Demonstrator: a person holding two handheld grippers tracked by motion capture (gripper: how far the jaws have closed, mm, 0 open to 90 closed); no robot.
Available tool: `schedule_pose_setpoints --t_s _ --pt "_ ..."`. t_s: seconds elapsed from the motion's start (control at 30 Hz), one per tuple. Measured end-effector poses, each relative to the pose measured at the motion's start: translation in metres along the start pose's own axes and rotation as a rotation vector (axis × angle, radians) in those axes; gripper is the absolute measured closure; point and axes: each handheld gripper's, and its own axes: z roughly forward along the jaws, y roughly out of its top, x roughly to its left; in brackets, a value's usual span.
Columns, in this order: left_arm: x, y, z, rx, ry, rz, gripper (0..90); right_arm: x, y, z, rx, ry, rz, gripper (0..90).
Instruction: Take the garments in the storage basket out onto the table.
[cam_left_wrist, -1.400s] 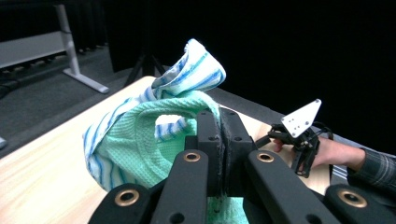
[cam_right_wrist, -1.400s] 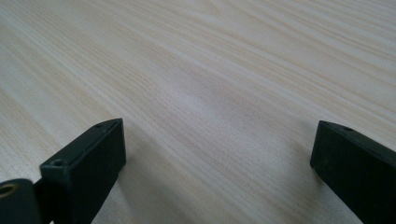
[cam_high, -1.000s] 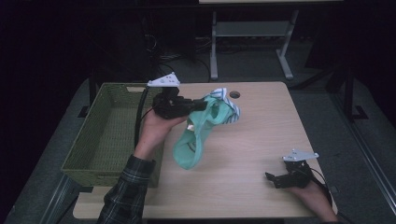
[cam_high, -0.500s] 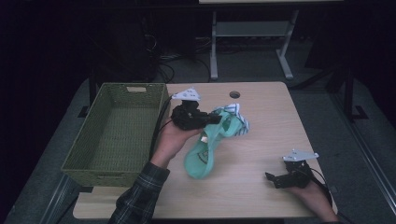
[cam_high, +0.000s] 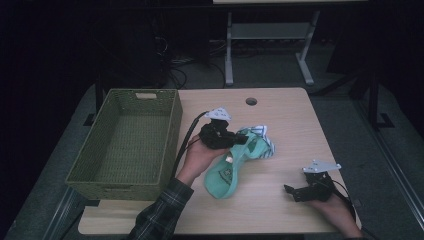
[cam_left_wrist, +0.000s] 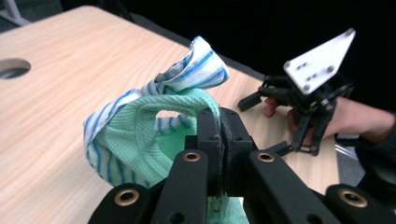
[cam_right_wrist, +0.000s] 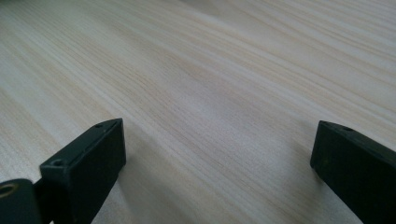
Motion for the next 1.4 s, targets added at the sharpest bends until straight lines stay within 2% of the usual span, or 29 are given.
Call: schedule_pose_setpoints --t_s 0.2,0.37,0.73,0.83,1.0,1.13,1.23,1.4 --pt "0.004 -0.011 0.013 0.028 0.012 -0.007 87.8 0.000 0.000 0.000 0.001 0.000 -0.001 3.1" --pt "0.007 -0.021 0.027 0.071 0.026 0.016 87.6 0.000 0.000 0.000 0.002 0.001 -0.001 3.1" --pt "0.004 -0.042 0.057 0.159 0.030 0.020 87.4 0.000 0.000 0.000 0.002 0.002 0.002 3.1" --pt "0.003 -0.047 0.062 0.183 0.037 0.036 84.5 0.000 0.000 0.000 0.002 0.002 0.002 3.1" --pt "0.003 -0.048 0.058 0.181 0.053 0.041 66.4 0.000 0.000 0.000 0.002 0.002 0.001 3.1" --pt "0.004 -0.045 0.045 0.162 0.060 0.036 54.8 0.000 0.000 0.000 0.001 0.002 -0.001 3.1" --pt "0.004 -0.045 0.034 0.154 0.077 0.046 50.9 0.000 0.000 0.000 0.002 0.002 0.000 3.1" --pt "0.005 -0.050 0.019 0.150 0.091 0.047 50.8 0.000 0.000 0.000 0.002 0.002 0.000 3.1"
